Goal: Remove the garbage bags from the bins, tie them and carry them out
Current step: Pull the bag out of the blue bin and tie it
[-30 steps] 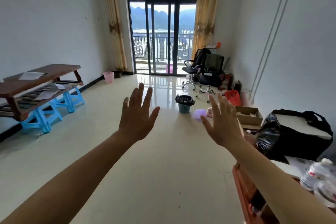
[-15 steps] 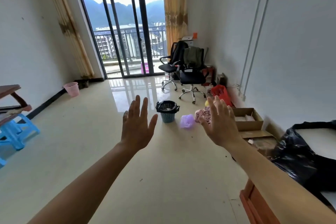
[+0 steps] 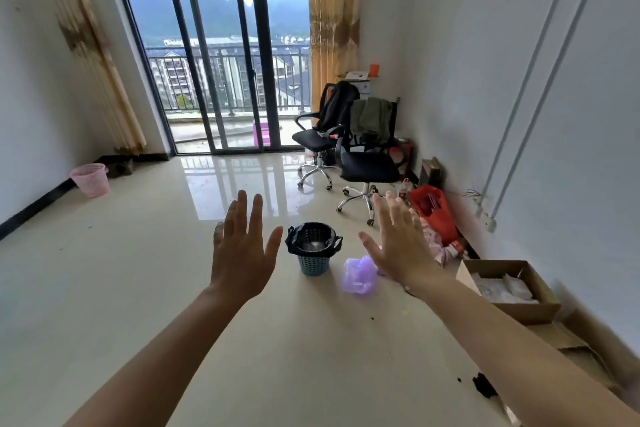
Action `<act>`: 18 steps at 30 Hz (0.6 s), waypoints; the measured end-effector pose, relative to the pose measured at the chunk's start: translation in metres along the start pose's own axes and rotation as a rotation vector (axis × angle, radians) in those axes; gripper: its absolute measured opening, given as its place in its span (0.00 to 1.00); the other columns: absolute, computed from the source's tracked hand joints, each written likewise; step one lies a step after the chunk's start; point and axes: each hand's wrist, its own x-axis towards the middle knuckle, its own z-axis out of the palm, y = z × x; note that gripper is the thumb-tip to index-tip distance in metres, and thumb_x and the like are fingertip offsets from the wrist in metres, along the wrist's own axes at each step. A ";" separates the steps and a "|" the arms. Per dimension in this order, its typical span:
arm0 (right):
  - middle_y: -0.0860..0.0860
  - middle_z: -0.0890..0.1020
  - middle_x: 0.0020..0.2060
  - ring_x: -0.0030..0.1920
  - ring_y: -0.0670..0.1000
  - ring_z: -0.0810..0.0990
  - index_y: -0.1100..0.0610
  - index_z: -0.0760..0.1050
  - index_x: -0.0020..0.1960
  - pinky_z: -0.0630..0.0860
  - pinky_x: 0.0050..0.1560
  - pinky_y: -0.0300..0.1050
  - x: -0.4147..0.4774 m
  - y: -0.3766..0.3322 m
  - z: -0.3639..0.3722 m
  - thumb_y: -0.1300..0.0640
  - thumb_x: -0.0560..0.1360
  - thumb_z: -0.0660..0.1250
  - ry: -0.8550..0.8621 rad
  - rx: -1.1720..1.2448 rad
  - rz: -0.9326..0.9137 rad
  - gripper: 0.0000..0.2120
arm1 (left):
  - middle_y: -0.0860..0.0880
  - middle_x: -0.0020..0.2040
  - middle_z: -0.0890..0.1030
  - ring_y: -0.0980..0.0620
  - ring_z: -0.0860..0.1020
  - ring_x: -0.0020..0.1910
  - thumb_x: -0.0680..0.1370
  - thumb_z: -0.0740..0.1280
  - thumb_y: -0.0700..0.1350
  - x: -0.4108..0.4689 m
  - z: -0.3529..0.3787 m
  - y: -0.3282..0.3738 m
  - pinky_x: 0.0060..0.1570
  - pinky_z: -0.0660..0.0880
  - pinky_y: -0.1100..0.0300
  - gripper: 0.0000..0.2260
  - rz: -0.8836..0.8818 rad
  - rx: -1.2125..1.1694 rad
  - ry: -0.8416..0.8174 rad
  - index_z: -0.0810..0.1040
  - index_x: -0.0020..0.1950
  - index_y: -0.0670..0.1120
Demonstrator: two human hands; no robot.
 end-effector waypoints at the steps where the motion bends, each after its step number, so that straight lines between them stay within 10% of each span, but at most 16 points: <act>1: 0.59 0.50 0.80 0.79 0.61 0.52 0.52 0.44 0.82 0.50 0.77 0.61 0.029 0.001 0.015 0.39 0.80 0.57 -0.015 -0.017 0.007 0.38 | 0.43 0.83 0.47 0.42 0.51 0.81 0.81 0.43 0.64 0.029 0.011 -0.013 0.75 0.57 0.39 0.35 -0.001 -0.005 -0.004 0.49 0.82 0.46; 18: 0.61 0.51 0.80 0.79 0.61 0.52 0.53 0.42 0.82 0.51 0.78 0.60 0.399 0.135 0.202 0.42 0.80 0.59 -0.088 0.085 0.236 0.39 | 0.42 0.83 0.42 0.41 0.48 0.81 0.83 0.53 0.60 0.434 0.268 -0.071 0.75 0.55 0.42 0.33 0.037 -0.025 -0.235 0.45 0.83 0.48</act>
